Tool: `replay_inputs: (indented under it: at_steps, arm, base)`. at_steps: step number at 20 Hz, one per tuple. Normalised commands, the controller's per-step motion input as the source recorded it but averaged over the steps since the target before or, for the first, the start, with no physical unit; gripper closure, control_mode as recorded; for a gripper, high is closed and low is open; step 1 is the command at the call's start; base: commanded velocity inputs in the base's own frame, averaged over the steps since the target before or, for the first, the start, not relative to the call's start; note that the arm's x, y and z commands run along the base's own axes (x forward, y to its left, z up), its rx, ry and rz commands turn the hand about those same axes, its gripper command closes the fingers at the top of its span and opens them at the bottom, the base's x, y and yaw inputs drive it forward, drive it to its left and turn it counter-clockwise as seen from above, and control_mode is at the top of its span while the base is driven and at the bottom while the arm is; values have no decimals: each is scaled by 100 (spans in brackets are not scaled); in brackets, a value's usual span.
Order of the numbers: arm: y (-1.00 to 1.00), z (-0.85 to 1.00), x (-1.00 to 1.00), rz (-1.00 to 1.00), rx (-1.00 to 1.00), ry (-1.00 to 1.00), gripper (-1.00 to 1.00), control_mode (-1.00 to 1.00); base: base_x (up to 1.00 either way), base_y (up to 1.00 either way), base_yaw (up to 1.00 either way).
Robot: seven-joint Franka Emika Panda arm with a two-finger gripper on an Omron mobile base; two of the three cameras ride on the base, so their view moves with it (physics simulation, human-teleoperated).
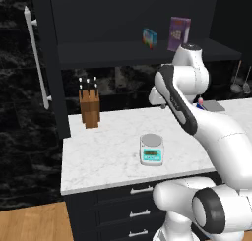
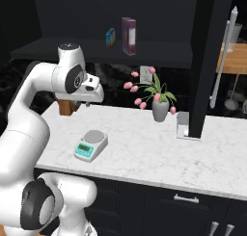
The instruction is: Pick the cereal and place it on the digital scale for weighing, and close the cabinet.
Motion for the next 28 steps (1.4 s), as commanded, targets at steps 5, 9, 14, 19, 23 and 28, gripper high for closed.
replay_inputs:
  at_steps: [5,9,14,19,23,28]
  arm:
    - [1,0,-43,2,0,-1,-100,-100]
    - [-4,29,-66,5,0,-19,-100,-100]
    - [-24,80,-56,12,0,-30,-100,-100]
    - [-15,62,-39,9,0,-35,-100,-100]
    - [-5,44,-31,6,0,-36,-100,-100]
    - [-10,32,-14,0,0,-33,-100,-100]
  base:
    - [0,0,0]
    - [0,0,0]
    - [0,0,0]
    - [0,0,0]
    - [0,0,0]
    - [0,0,0]
